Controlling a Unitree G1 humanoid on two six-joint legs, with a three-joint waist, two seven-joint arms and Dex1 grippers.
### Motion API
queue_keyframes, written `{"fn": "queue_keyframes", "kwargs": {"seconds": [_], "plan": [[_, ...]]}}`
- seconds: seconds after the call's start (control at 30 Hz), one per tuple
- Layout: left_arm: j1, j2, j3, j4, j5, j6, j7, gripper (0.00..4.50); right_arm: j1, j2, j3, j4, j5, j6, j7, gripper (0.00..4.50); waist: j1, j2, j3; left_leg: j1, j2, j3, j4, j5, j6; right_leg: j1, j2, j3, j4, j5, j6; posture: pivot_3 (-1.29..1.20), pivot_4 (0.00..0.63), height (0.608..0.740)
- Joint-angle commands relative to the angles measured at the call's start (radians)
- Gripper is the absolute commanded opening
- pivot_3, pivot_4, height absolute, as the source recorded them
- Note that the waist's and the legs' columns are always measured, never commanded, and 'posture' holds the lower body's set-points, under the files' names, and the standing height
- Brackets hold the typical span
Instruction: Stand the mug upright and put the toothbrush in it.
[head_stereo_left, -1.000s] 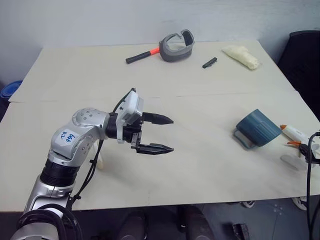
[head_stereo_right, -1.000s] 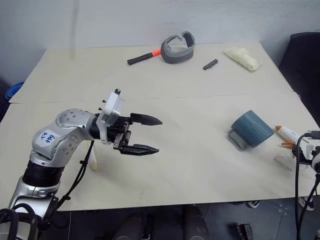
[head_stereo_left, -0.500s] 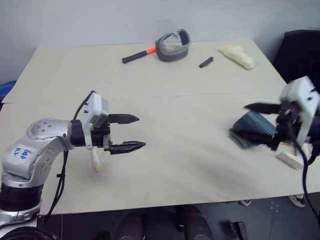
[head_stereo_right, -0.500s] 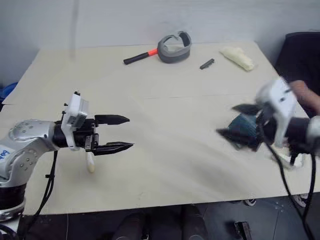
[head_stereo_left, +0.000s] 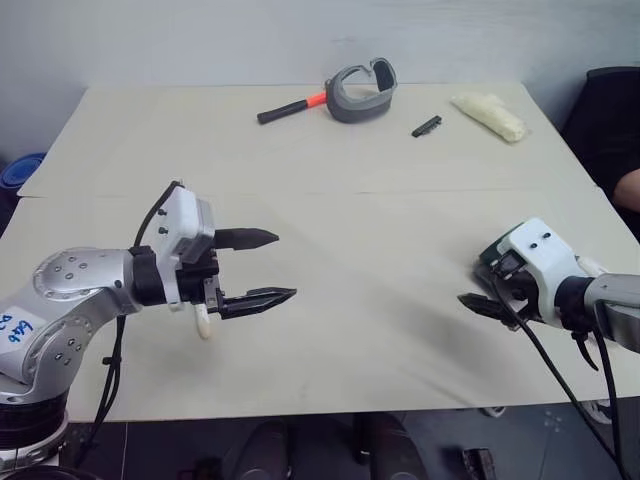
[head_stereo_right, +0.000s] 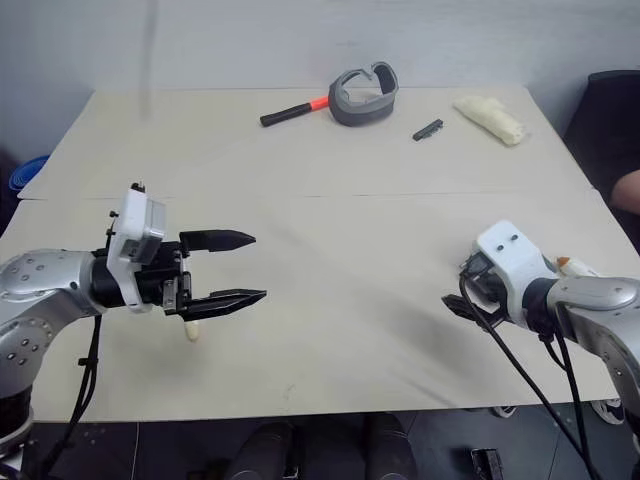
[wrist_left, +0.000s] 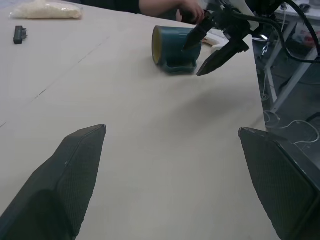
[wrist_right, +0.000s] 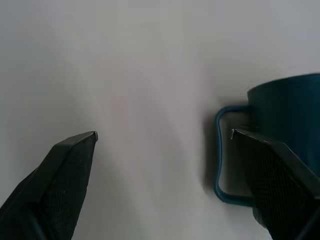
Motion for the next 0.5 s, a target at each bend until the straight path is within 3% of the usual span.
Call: {"fn": "queue_keyframes", "kwargs": {"seconds": [0.03, 0.5], "plan": [[-0.016, -0.003, -0.021, -0.009, 0.004, -0.026, 0.002, 4.5, -0.001, -0.014, -0.046, -0.008, -0.019, 0.034, -0.031, 4.47, 0.0, 0.0, 0.0, 0.0, 0.0, 0.0, 0.0, 0.0, 0.0, 0.0, 0.0, 0.0, 0.0, 0.0, 0.0, 0.0, 0.15, 0.74], [-0.096, -0.022, -0.114, 0.04, 0.043, -0.072, -0.014, 4.5, 0.015, 0.074, 0.135, 0.328, -0.191, -0.258, -0.065, 4.47, -0.013, -0.001, -0.001, 0.001, -0.001, 0.001, 0.0, 0.001, 0.0, 0.001, 0.001, 0.0, 0.002, 0.0, -0.001, 0.0, 0.15, 0.74]]}}
